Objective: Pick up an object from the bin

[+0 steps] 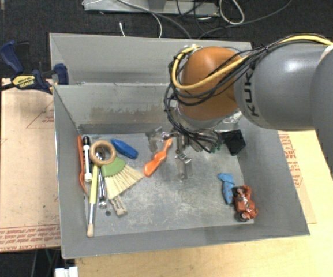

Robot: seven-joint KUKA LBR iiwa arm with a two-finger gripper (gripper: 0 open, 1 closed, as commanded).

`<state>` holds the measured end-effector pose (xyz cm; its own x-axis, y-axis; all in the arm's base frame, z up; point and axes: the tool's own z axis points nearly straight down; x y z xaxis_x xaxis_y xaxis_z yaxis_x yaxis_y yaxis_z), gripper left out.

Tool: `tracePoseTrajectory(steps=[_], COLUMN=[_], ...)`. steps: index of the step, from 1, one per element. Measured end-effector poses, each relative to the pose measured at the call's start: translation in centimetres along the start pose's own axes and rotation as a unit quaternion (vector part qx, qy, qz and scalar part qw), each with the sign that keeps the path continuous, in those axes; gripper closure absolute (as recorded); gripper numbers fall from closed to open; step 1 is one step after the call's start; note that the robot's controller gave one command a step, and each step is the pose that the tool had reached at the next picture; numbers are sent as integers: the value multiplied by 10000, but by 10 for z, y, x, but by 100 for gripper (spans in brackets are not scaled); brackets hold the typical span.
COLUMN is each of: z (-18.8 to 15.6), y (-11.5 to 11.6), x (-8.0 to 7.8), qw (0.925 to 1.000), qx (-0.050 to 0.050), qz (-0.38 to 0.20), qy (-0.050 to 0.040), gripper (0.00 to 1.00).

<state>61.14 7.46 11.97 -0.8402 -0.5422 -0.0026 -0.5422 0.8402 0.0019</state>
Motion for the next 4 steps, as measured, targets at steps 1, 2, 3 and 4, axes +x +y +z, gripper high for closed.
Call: tracePoseTrajectory(steps=[1, 2, 3, 4], z=[39, 49, 49, 32], y=[-21, -36, -36, -35], x=[-6, -13, -13, -13], qw=[9967, 9924, 9924, 9925], qx=[32, 6, 6, 0], qz=[-811, -1228, -1227, -1218], qy=[-52, -30, -32, -38], gripper=[0, 100, 100, 100])
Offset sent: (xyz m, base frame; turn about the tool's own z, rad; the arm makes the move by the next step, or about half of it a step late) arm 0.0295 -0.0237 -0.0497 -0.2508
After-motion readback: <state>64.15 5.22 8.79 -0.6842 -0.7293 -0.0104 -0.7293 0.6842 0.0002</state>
